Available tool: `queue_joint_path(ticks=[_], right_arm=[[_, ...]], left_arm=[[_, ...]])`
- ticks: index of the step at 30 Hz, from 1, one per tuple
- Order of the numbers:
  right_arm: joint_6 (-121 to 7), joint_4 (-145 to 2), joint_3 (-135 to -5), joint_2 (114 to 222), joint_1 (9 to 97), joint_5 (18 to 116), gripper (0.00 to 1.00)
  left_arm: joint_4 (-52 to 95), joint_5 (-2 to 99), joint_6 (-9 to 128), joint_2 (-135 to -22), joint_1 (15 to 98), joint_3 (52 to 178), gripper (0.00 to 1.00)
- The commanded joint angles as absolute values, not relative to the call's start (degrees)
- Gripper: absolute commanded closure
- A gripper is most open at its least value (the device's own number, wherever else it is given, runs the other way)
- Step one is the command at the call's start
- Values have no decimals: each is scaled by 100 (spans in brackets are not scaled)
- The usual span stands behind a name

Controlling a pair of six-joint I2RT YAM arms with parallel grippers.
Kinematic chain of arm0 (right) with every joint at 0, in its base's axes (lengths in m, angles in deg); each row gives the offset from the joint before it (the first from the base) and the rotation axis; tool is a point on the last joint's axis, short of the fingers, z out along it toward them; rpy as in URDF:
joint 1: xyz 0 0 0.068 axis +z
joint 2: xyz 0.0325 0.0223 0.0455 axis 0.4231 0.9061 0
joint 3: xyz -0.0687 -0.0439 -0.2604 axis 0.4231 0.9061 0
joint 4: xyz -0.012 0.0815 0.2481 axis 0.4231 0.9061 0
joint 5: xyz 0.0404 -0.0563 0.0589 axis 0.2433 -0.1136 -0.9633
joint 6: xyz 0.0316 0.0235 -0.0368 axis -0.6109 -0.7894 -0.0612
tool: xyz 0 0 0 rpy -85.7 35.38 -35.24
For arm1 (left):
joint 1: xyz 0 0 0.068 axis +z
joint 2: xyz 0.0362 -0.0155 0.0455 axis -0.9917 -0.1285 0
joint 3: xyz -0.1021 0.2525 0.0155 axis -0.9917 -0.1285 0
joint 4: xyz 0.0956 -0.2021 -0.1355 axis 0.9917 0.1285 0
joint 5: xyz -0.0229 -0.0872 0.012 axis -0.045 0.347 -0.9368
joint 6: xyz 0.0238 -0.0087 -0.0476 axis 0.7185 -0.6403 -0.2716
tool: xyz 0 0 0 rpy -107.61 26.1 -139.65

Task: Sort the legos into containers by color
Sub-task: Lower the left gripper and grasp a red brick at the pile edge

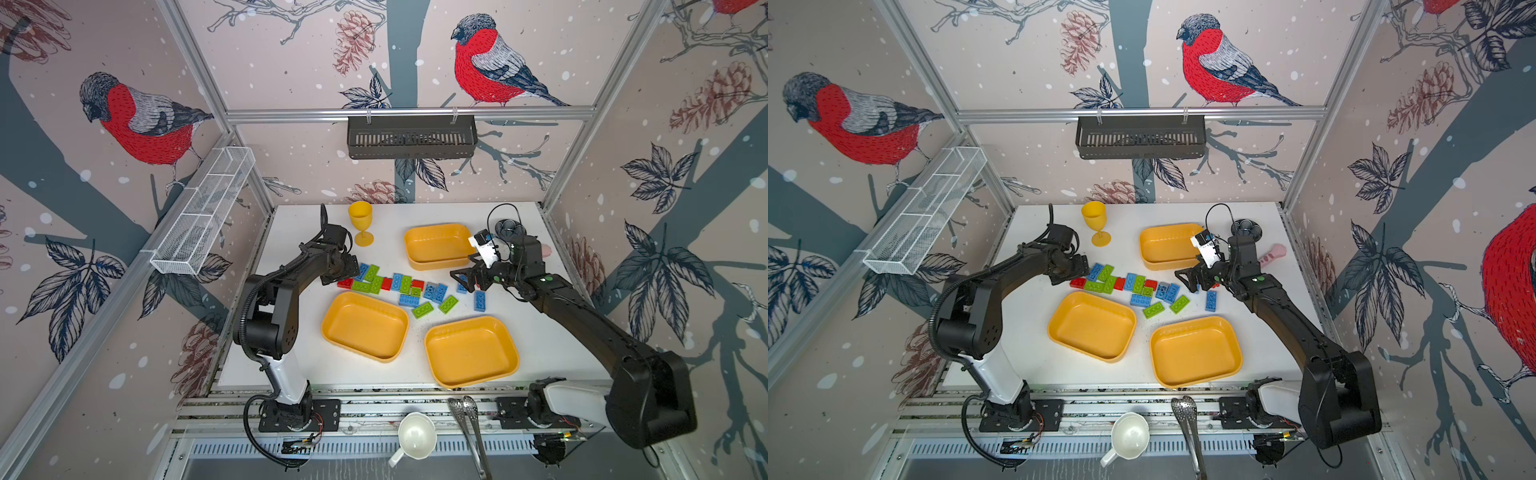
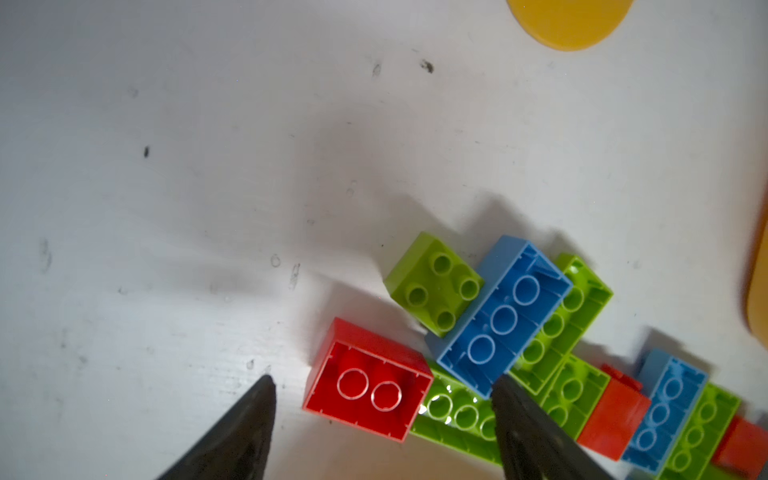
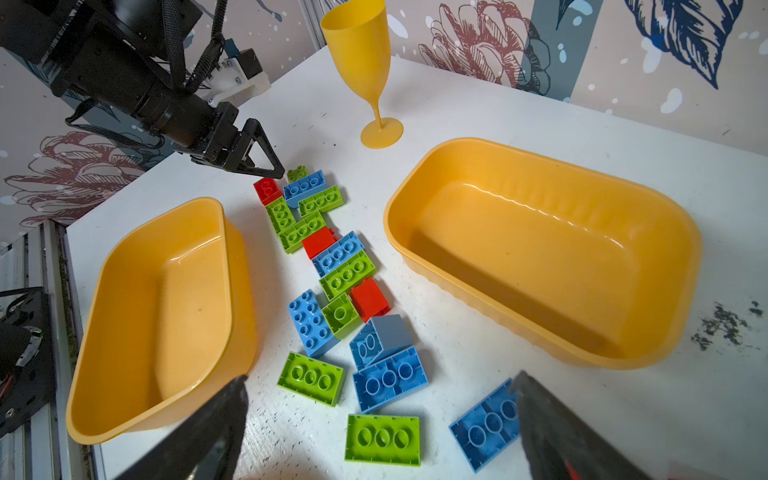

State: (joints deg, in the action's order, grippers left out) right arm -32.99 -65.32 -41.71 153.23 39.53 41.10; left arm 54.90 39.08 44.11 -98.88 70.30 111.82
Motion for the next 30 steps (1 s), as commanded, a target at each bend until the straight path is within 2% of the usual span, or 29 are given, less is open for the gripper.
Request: queue_joint_path(ticks=[1, 4, 7, 30], right_arm=[[-3198, -6514, -4214, 15426, 3965, 4098, 1], [-3182, -6479, -4252, 15461, 3970, 4097, 1], [-3121, -6427, -4259, 15457, 3970, 4119, 1], [-3040, -6135, -4349, 15582, 3970, 3853, 1]], left_arm=[[5563, 3415, 2628, -9948, 6869, 11210, 21], [6020, 2930, 1769, -10057, 6810, 11359, 25], [6196, 2663, 1521, -10116, 6812, 11426, 27], [5856, 2977, 1411, -10668, 6788, 11427, 50]])
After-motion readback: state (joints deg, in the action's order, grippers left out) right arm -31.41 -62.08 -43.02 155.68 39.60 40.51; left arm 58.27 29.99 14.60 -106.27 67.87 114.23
